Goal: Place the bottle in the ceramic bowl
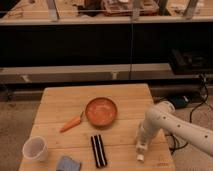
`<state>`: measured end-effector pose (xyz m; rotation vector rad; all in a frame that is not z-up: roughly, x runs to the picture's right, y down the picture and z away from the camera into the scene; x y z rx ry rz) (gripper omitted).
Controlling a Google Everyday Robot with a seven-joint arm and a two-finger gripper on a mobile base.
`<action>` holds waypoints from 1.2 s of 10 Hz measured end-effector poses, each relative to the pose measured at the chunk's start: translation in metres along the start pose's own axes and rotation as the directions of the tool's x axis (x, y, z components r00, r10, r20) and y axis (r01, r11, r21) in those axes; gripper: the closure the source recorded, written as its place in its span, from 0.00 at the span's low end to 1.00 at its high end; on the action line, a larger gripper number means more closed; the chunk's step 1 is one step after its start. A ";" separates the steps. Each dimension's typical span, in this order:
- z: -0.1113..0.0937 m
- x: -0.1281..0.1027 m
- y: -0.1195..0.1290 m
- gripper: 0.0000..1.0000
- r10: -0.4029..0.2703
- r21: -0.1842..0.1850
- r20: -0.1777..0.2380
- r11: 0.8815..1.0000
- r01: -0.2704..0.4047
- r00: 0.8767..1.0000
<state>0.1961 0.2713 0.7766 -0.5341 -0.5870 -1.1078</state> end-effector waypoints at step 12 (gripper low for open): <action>-0.070 0.047 -0.049 0.96 -0.086 0.034 -0.102 0.995 0.090 0.991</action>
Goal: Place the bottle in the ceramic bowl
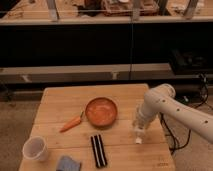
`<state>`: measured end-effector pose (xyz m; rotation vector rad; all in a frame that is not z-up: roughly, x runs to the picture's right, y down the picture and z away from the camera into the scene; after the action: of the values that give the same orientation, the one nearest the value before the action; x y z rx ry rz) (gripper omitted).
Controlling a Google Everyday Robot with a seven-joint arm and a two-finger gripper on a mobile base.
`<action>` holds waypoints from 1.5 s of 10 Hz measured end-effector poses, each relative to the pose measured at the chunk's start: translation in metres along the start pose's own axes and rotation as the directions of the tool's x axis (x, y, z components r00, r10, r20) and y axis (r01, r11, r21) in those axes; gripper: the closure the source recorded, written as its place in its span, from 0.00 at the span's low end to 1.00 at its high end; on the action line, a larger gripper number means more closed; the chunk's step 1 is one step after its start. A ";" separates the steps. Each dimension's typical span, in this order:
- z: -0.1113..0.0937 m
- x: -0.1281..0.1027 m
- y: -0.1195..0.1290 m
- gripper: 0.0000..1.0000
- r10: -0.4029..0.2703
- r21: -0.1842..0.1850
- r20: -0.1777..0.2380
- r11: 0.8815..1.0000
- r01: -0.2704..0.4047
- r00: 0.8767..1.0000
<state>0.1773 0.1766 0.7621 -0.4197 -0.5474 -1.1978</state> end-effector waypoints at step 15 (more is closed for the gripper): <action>-0.018 0.035 -0.078 0.96 -0.164 0.004 -0.051 0.986 0.164 0.985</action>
<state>0.1155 0.1152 0.7701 -0.3412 -0.5510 -1.3601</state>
